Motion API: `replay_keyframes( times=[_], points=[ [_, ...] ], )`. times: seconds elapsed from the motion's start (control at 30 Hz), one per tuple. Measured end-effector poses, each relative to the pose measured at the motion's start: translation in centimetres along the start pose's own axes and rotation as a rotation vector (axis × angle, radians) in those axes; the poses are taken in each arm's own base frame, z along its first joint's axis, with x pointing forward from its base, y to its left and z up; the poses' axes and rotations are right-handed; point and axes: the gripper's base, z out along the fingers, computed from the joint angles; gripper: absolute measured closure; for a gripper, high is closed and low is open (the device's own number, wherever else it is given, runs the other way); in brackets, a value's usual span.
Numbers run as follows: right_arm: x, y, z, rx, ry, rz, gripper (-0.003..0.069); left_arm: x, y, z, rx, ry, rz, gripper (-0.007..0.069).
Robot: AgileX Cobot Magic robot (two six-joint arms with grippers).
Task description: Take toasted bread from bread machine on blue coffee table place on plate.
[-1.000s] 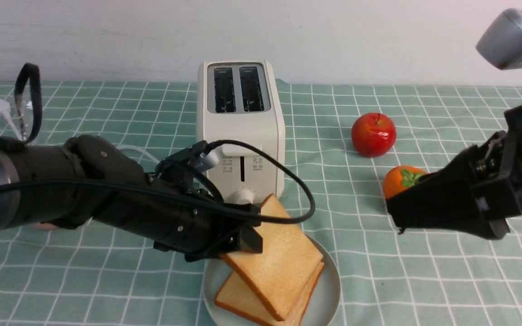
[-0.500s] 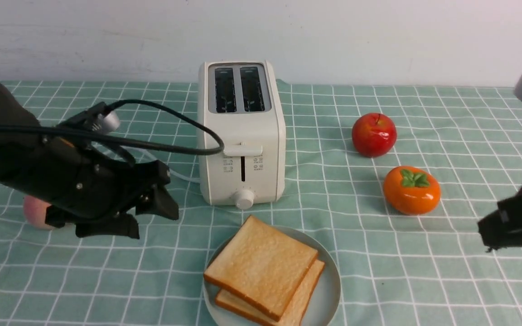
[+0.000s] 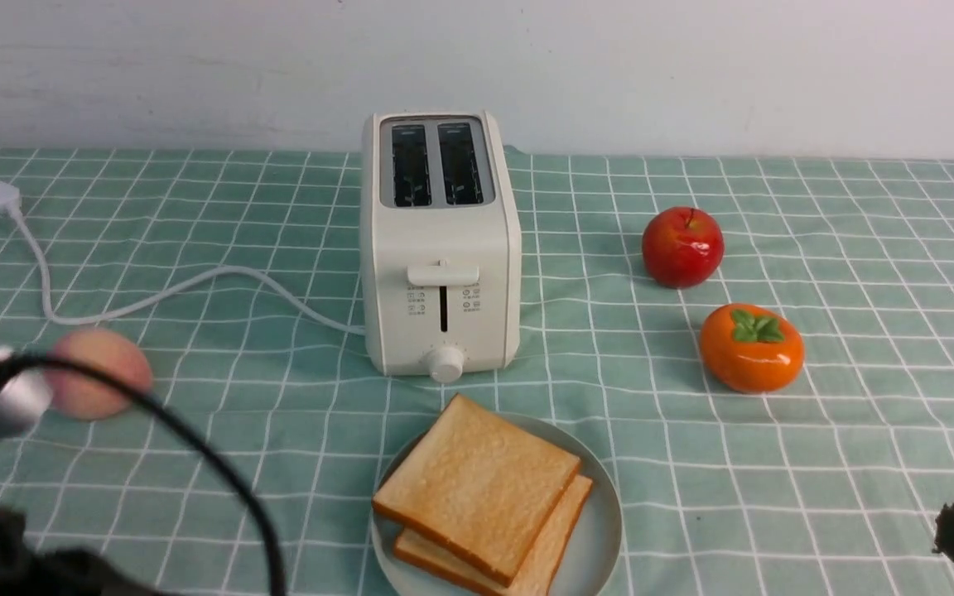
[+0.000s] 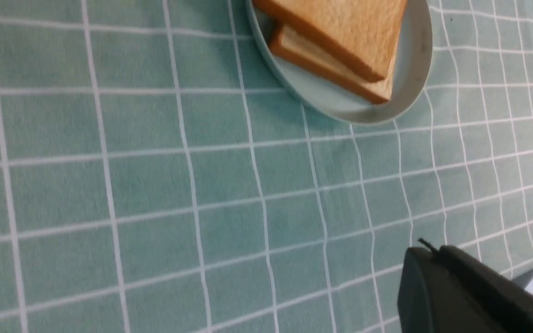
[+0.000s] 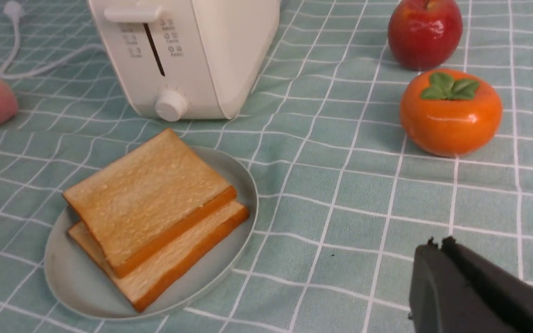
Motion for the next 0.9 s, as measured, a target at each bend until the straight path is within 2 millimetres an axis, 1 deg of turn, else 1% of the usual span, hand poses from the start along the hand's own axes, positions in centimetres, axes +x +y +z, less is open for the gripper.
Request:
replay_keyframes(
  times=[0.03,0.07,0.1,0.13,0.17,0.2,0.23,0.27,0.33,0.4,0.5,0.53,0.63,0.9],
  points=[
    [0.1,0.0,0.0,0.001,-0.003,0.000,0.0673,0.1,-0.1,-0.2,0.005,-0.008,0.000,0.0638],
    [0.9,-0.2,0.0,0.004,-0.026,0.000,0.0673,1.7,0.3,-0.5,0.024,-0.014,-0.026,0.0638],
    [1.0,-0.2,0.0,0.005,-0.030,0.000,0.0673,2.0,0.2,-0.7,0.034,-0.026,-0.025,0.0638],
    [1.7,-0.4,0.0,0.009,-0.052,0.001,0.0671,3.8,0.5,-1.2,0.063,-0.042,-0.047,0.0638],
    [2.0,-0.5,0.1,0.011,-0.063,0.001,0.0669,4.8,0.5,-1.7,0.086,-0.074,-0.039,0.0638],
    [2.2,-0.6,0.1,0.013,-0.067,0.001,0.0668,5.3,0.5,-2.1,0.100,-0.099,-0.032,0.0638],
    [2.2,-0.6,0.1,0.013,-0.068,0.001,0.0668,5.4,0.5,-2.1,0.104,-0.105,-0.032,0.0638],
    [2.2,-0.6,0.1,0.014,-0.079,0.001,0.0667,6.2,0.5,-2.9,0.133,-0.184,-0.002,0.0638],
    [2.2,-0.6,0.1,0.014,-0.083,0.001,0.0667,6.5,0.5,-3.4,0.142,-0.240,0.019,0.0638],
    [2.2,-0.6,0.1,0.014,-0.085,0.001,0.0667,6.3,0.5,-4.6,0.155,-0.446,0.077,0.0638],
    [2.2,-0.6,0.1,0.014,-0.085,0.001,0.0666,5.9,0.4,-5.5,0.171,-0.583,0.097,0.0638],
    [2.2,-0.6,0.1,0.014,-0.085,0.001,0.0666,5.9,0.4,-5.5,0.172,-0.583,0.097,0.0638],
    [2.2,-0.6,0.1,0.014,-0.085,0.000,0.0662,5.4,0.3,-6.0,0.189,-0.668,0.096,0.0638],
    [2.2,-0.6,0.1,0.014,-0.085,0.000,0.0657,5.3,0.3,-6.1,0.191,-0.680,0.096,0.0638]
  ],
)
